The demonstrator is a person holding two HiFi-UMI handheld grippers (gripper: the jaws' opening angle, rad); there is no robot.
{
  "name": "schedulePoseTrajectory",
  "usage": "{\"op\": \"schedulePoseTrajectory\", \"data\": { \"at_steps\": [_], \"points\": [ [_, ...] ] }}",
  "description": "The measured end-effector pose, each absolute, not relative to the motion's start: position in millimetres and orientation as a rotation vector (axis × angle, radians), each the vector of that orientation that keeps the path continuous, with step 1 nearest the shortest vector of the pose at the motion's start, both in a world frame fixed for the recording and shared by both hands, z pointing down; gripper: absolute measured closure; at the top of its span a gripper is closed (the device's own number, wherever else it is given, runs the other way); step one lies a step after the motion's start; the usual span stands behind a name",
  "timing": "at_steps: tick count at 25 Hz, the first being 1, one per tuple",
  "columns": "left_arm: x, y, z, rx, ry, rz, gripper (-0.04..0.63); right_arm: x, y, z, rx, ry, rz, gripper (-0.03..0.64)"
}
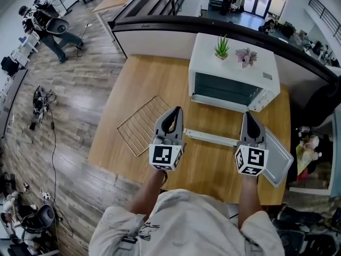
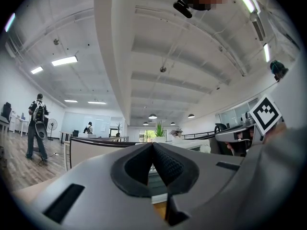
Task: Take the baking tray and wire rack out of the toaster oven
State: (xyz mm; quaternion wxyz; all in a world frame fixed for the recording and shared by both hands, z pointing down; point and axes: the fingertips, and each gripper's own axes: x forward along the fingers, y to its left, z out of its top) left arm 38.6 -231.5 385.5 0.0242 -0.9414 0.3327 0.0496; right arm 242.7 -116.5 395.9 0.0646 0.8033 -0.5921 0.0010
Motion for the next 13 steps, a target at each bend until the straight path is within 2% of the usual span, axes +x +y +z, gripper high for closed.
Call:
{"op": "schedulePoseTrajectory", "data": {
  "at_steps": [13],
  "points": [
    [40.2, -235.5, 390.0, -2.929, 1.031, 0.137, 0.58, 241.0, -117.9, 400.4, 2.399, -1.76, 0.008, 0.594]
  ]
}}
